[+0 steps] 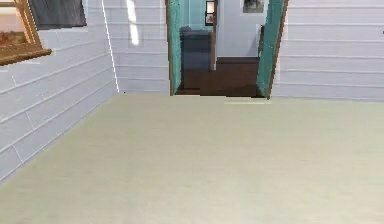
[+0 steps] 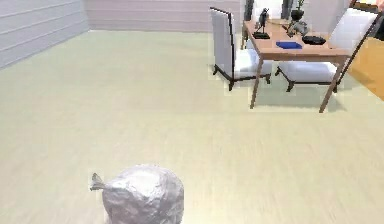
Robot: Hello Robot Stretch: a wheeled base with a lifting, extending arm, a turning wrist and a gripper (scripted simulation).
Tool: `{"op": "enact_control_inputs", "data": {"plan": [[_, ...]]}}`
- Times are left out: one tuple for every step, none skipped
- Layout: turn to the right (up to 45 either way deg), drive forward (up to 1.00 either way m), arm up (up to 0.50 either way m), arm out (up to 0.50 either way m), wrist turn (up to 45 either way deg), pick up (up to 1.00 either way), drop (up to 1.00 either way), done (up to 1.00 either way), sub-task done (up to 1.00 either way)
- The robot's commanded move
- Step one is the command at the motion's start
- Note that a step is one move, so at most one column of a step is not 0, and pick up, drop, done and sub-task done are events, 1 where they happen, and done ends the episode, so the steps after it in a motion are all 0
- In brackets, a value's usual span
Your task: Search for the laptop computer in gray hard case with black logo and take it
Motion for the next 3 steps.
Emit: {"op": "enact_control_inputs", "data": {"plan": [[0.0,1.0,0.0,0.0,0.0,0.0,0.0,0.0,0.0],[3.0,0.0,0.0,0.0,0.0,0.0,0.0,0.0,0.0],[0.0,1.0,0.0,0.0,0.0,0.0,0.0,0.0,0.0]]}}
